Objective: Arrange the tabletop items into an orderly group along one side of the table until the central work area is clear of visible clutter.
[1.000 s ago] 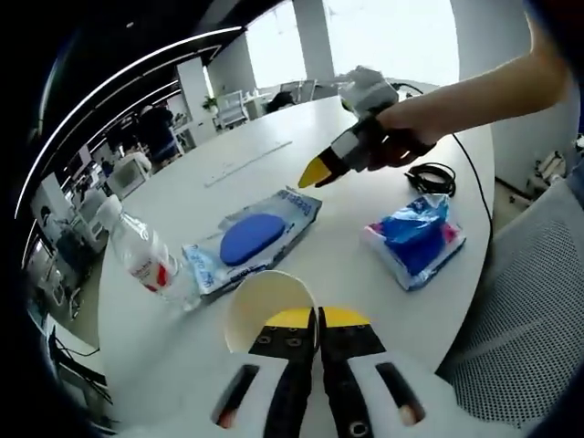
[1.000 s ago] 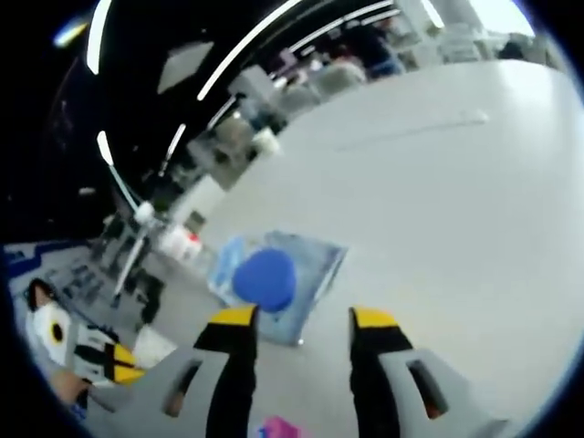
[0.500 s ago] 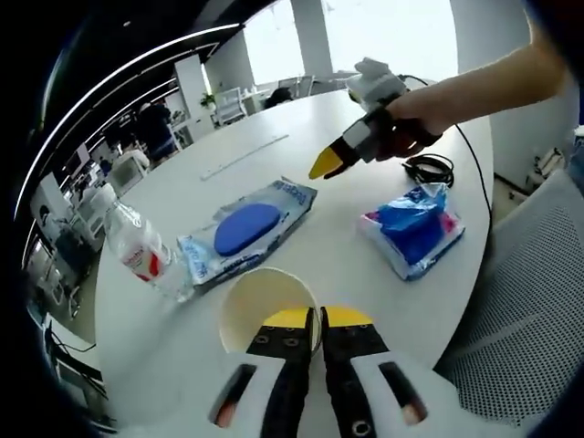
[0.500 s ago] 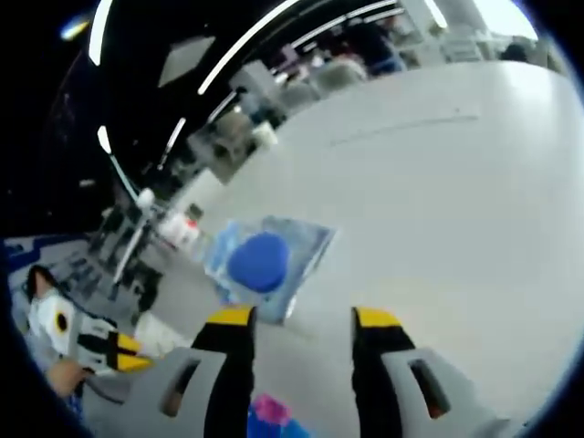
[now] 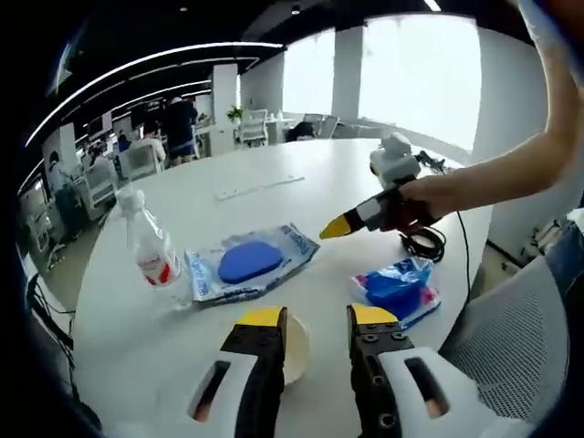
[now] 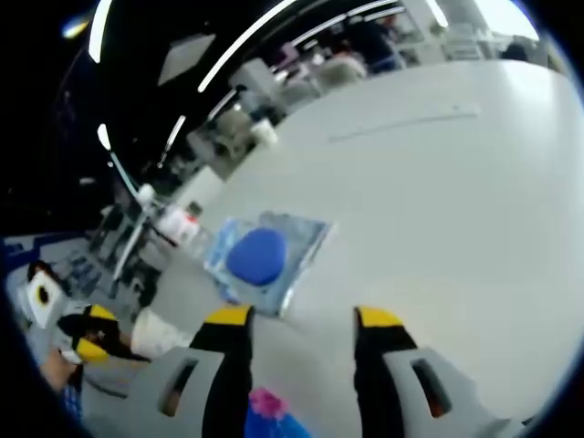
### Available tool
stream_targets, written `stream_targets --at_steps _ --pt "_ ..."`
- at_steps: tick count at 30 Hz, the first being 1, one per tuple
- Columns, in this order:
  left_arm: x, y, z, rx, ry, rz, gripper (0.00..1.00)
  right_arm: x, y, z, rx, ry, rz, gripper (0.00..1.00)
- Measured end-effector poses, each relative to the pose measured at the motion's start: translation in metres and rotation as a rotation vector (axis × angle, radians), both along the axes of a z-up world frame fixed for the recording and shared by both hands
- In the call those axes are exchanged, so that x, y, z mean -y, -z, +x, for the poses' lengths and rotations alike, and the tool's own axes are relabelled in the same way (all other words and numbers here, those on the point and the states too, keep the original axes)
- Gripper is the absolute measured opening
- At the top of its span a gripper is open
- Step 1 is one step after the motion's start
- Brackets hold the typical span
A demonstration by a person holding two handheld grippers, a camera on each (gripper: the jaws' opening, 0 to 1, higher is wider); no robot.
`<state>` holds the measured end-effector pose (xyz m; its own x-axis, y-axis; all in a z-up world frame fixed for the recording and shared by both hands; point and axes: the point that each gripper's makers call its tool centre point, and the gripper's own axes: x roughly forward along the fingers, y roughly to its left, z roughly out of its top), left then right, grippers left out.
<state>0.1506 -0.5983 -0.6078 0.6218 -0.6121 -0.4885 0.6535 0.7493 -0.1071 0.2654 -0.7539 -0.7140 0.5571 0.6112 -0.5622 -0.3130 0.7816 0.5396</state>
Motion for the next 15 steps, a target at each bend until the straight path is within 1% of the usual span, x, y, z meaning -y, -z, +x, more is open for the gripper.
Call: stream_targets --at_steps 1,2,3,6,7,9,10,11,12,13,14,15 --pt "-0.004 -0.008 0.005 0.016 -0.024 -0.029 0.26 0.000 0.000 0.001 0.001 0.000 0.002 0.40" --pt "-0.006 -0.010 0.007 0.019 -0.033 -0.040 0.26 -0.001 -0.001 0.002 0.003 0.000 0.005 0.40" --pt "-0.012 -0.014 0.012 0.016 -0.068 -0.074 0.25 -0.002 -0.001 0.003 0.003 0.001 0.007 0.40" --pt "-0.029 -0.019 0.025 0.012 -0.145 -0.148 0.25 -0.006 -0.001 0.007 -0.002 0.007 0.019 0.40" --pt "-0.036 -0.021 0.031 0.013 -0.181 -0.174 0.25 -0.009 -0.001 0.009 -0.004 0.007 0.022 0.40" --pt "-0.047 -0.022 0.039 0.012 -0.236 -0.199 0.25 -0.013 -0.003 0.012 0.003 0.005 0.022 0.40" --pt "-0.056 -0.019 0.044 -0.004 -0.280 -0.209 0.25 -0.015 -0.004 0.013 0.003 0.003 0.022 0.40" --pt "-0.059 -0.018 0.047 -0.019 -0.295 -0.227 0.25 -0.017 -0.004 0.014 0.003 0.002 0.023 0.40" --pt "-0.058 -0.018 0.051 -0.040 -0.319 -0.268 0.26 -0.019 -0.003 0.015 0.002 0.001 0.023 0.40" --pt "-0.060 -0.017 0.054 -0.063 -0.342 -0.301 0.26 -0.020 -0.002 0.017 0.000 0.000 0.022 0.40" --pt "-0.065 -0.017 0.061 -0.080 -0.370 -0.350 0.27 -0.021 -0.002 0.018 0.000 0.001 0.021 0.40" --pt "-0.068 -0.016 0.065 -0.098 -0.388 -0.377 0.29 -0.022 -0.002 0.019 -0.001 0.001 0.021 0.40"
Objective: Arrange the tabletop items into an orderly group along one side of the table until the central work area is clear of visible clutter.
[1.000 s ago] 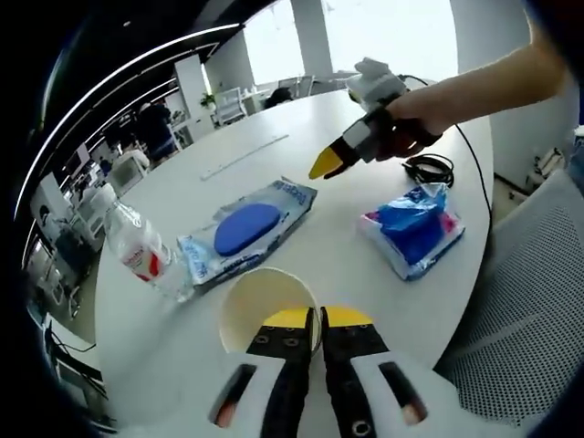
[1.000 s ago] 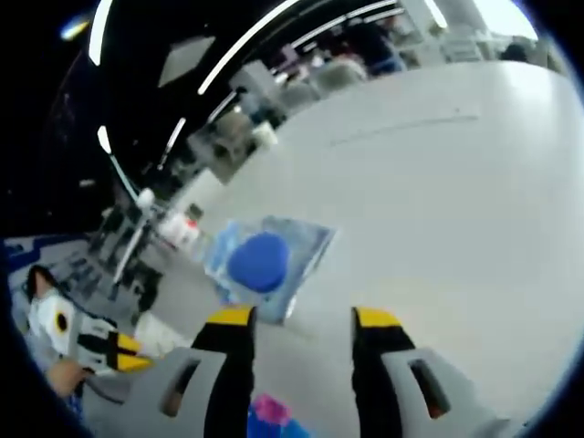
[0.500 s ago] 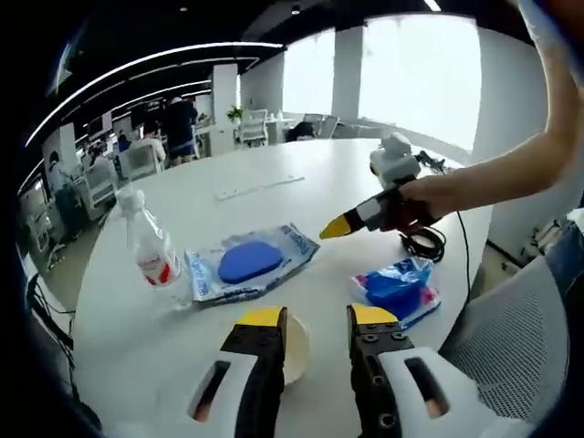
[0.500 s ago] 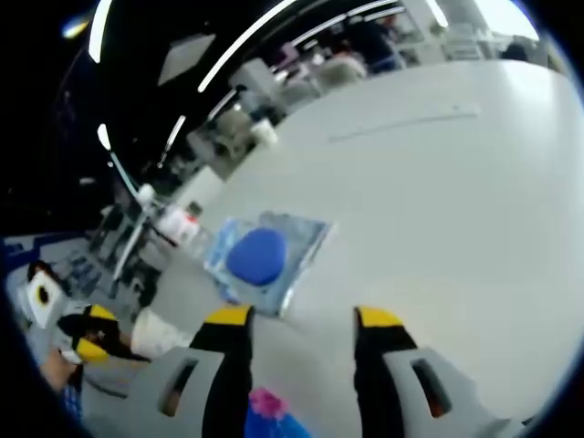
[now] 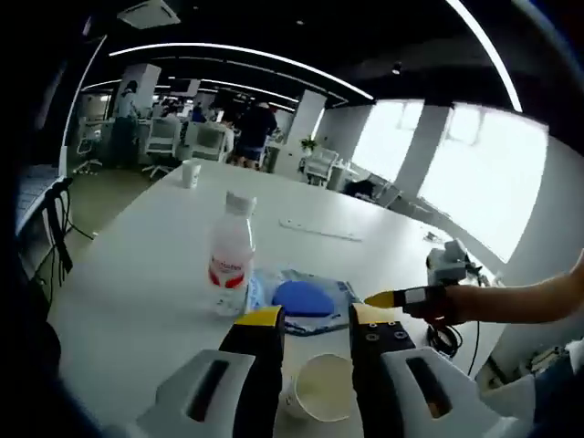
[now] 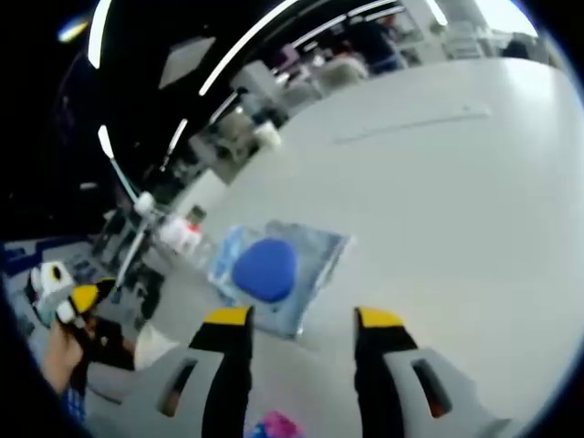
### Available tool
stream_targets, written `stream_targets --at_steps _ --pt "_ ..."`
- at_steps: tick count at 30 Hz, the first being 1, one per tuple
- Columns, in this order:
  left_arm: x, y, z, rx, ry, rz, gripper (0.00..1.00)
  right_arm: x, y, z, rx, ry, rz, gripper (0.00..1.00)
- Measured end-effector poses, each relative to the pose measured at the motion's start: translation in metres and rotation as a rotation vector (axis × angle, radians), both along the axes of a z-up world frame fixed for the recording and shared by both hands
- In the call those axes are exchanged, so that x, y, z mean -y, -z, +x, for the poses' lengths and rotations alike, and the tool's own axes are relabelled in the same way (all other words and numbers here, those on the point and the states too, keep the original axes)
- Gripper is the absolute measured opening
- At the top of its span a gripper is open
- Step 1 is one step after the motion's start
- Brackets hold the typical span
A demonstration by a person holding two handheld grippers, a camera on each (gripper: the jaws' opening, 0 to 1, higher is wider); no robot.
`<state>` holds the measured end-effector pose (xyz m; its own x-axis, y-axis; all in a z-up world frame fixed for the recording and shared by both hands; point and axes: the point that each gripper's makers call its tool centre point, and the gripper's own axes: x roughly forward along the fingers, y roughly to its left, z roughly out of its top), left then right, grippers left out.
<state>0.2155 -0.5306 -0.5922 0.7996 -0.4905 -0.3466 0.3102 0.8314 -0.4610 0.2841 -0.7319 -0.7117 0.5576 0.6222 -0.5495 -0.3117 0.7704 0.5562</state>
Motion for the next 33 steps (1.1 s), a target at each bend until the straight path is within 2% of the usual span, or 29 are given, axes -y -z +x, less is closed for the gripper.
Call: stream_targets --at_steps 1,2,4,5,7,9,12,15,18,20,21,25,28,30,31,33 --pt "-0.004 0.000 0.005 0.000 -0.015 -0.024 0.29 -0.001 0.000 0.002 0.000 0.001 0.001 0.40" --pt "-0.010 0.004 0.011 -0.025 -0.048 -0.049 0.29 -0.002 0.000 0.002 -0.001 0.001 0.001 0.40" --pt "-0.020 0.013 0.022 -0.039 -0.073 -0.038 0.26 -0.003 0.000 0.005 -0.002 0.002 -0.002 0.40" --pt "-0.015 0.020 0.021 -0.082 -0.080 -0.030 0.25 -0.004 0.001 0.006 -0.003 0.002 -0.008 0.40" --pt "-0.009 0.039 0.026 -0.150 -0.057 -0.057 0.25 -0.003 0.002 0.006 -0.007 0.004 -0.016 0.40" --pt "0.001 0.052 0.031 -0.168 -0.050 -0.055 0.24 -0.003 0.004 0.007 -0.010 0.008 -0.021 0.40" --pt "0.002 0.078 0.039 -0.215 0.003 0.002 0.22 -0.002 0.006 0.008 -0.011 0.013 -0.025 0.40" --pt "0.019 0.083 0.041 -0.218 0.023 -0.009 0.21 -0.003 0.009 0.008 -0.012 0.010 -0.039 0.40" --pt "0.024 0.090 0.047 -0.231 0.002 -0.042 0.21 -0.002 0.012 0.010 -0.017 0.015 -0.046 0.40" --pt "0.022 0.093 0.053 -0.230 -0.003 -0.050 0.21 -0.003 0.012 0.009 -0.017 0.020 -0.048 0.40" --pt "0.014 0.097 0.060 -0.235 -0.001 -0.055 0.21 -0.004 0.012 0.009 -0.017 0.023 -0.047 0.40" --pt "0.005 0.107 0.070 -0.234 -0.002 -0.035 0.21 -0.009 0.010 0.008 -0.011 0.023 -0.053 0.39" --pt "0.002 0.112 0.075 -0.242 -0.006 -0.070 0.21 -0.012 0.009 0.007 -0.003 0.016 -0.065 0.38" --pt "-0.005 0.120 0.077 -0.251 -0.007 -0.033 0.20 -0.015 0.008 0.006 -0.001 0.006 -0.064 0.39" --pt "-0.006 0.120 0.075 -0.238 -0.014 -0.002 0.20 -0.016 0.008 0.006 -0.001 0.004 -0.065 0.39" --pt "-0.010 0.122 0.076 -0.239 -0.013 -0.001 0.19 -0.018 0.008 0.004 0.009 -0.016 -0.086 0.38"
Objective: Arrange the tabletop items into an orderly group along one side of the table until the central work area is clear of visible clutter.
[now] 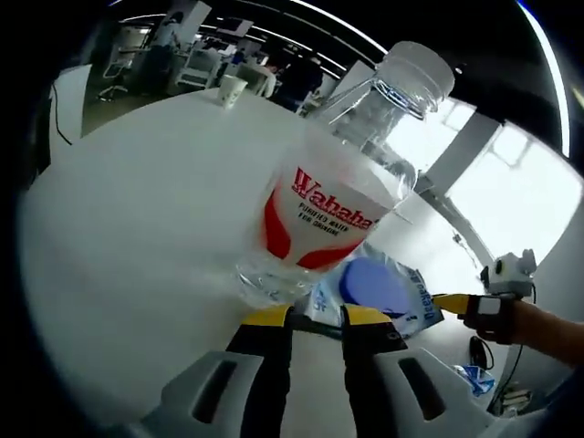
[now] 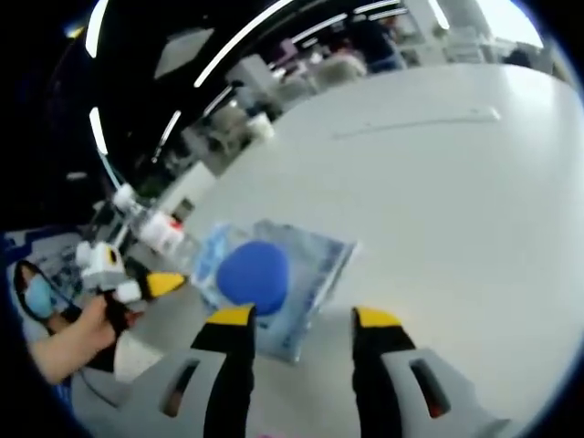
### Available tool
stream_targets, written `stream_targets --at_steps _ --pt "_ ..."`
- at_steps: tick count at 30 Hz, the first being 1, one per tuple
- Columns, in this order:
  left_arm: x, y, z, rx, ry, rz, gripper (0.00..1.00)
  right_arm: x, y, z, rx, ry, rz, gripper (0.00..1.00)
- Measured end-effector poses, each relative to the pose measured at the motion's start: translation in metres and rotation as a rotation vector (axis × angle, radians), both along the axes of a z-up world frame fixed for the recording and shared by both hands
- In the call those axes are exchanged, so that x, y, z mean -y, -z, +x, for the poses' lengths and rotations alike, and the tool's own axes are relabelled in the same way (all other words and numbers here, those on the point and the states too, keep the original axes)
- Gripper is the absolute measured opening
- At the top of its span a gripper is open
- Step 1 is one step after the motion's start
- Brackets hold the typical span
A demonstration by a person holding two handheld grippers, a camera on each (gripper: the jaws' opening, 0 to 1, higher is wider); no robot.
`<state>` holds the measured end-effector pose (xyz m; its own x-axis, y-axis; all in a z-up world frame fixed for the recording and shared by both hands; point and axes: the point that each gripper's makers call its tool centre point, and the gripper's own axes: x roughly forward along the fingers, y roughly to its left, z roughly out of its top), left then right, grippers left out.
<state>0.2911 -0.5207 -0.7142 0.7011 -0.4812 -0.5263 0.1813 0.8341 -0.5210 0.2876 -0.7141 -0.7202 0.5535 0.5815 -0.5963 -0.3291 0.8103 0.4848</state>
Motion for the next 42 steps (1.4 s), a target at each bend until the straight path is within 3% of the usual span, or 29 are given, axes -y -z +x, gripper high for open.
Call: stream_targets --at_steps 3,11,18,26,31,34,38,42 --pt "0.002 0.002 0.003 -0.009 0.003 -0.019 0.19 0.000 0.001 -0.001 0.009 -0.006 -0.020 0.36" --pt "0.001 0.016 0.006 -0.014 -0.026 0.022 0.08 0.004 0.005 0.004 0.011 0.005 -0.038 0.27" --pt "0.008 0.017 0.005 0.006 0.008 0.014 0.02 0.004 0.008 0.005 0.012 -0.010 -0.055 0.03" --pt "0.011 0.010 0.006 0.061 0.113 0.125 0.00 0.005 -0.003 0.012 0.074 -0.010 -0.072 0.00" --pt "0.020 -0.004 0.001 0.071 0.117 0.100 0.00 0.011 -0.013 0.011 0.110 -0.010 -0.070 0.00" --pt "0.021 -0.011 0.001 0.089 0.154 0.159 0.00 0.014 -0.021 0.010 0.127 -0.010 -0.064 0.00" --pt "0.030 -0.037 0.000 0.127 0.173 0.211 0.00 0.020 -0.031 0.006 0.143 -0.001 -0.045 0.00" --pt "0.042 -0.061 -0.007 0.157 0.205 0.317 0.00 0.030 -0.046 0.002 0.167 0.017 -0.017 0.00"
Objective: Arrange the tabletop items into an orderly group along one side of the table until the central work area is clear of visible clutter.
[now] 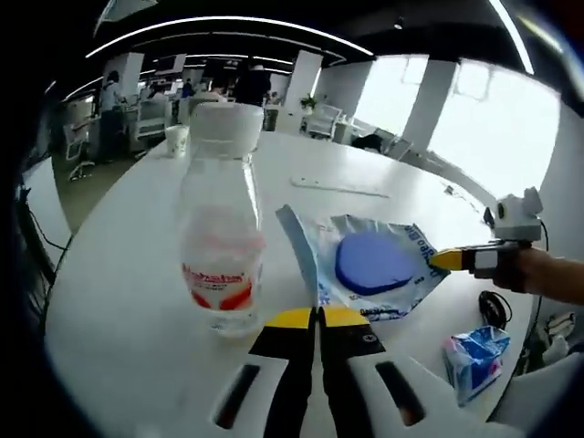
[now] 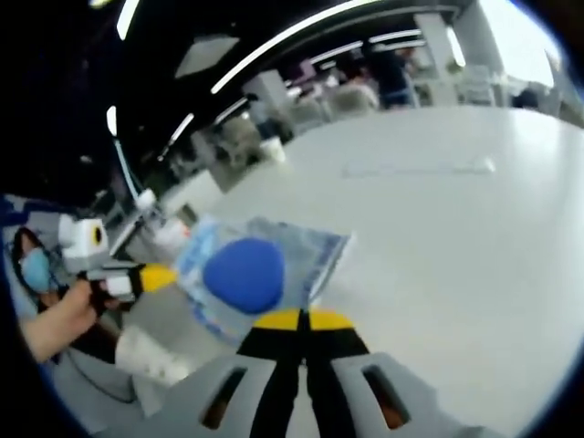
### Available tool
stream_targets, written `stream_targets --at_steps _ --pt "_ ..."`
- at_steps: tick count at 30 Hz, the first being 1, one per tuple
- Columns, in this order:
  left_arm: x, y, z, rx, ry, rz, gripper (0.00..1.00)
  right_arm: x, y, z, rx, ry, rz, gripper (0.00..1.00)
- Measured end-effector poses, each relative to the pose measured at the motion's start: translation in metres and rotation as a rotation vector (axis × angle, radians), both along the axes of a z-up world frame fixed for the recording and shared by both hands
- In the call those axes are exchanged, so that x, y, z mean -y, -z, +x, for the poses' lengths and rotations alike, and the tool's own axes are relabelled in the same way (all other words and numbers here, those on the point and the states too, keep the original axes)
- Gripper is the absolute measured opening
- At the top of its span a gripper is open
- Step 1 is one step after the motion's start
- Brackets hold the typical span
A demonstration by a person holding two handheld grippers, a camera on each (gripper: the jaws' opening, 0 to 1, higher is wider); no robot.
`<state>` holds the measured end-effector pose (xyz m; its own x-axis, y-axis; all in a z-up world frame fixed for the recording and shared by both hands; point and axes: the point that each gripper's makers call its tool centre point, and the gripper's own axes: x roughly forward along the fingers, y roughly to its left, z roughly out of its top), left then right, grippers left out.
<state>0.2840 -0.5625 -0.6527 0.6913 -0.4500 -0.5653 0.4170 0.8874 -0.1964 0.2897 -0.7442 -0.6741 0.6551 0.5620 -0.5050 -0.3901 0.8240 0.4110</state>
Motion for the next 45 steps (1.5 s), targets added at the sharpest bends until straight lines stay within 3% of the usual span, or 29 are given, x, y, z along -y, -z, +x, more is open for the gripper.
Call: stream_targets --at_steps 7,10,15,22,25,33,45 --pt "0.039 -0.028 -0.008 0.015 -0.015 0.096 0.00 0.035 -0.015 -0.007 0.035 0.024 0.003 0.00" --pt "0.062 -0.014 -0.009 -0.013 -0.001 0.144 0.00 0.060 -0.012 -0.010 0.029 0.040 -0.011 0.00" --pt "0.092 -0.005 -0.014 -0.035 -0.008 0.191 0.00 0.088 -0.007 -0.011 0.031 0.069 -0.024 0.00" --pt "0.115 0.006 -0.009 -0.062 -0.032 0.261 0.00 0.114 -0.002 -0.012 0.038 0.086 -0.038 0.00" --pt "0.123 0.010 -0.010 -0.068 -0.056 0.268 0.00 0.124 0.002 -0.012 0.034 0.090 -0.041 0.00" --pt "0.133 0.045 -0.003 -0.097 -0.078 0.292 0.00 0.136 0.020 -0.009 0.010 0.077 -0.069 0.00" --pt "0.131 0.062 -0.009 -0.130 -0.109 0.281 0.00 0.134 0.034 -0.009 -0.009 0.058 -0.083 0.00"
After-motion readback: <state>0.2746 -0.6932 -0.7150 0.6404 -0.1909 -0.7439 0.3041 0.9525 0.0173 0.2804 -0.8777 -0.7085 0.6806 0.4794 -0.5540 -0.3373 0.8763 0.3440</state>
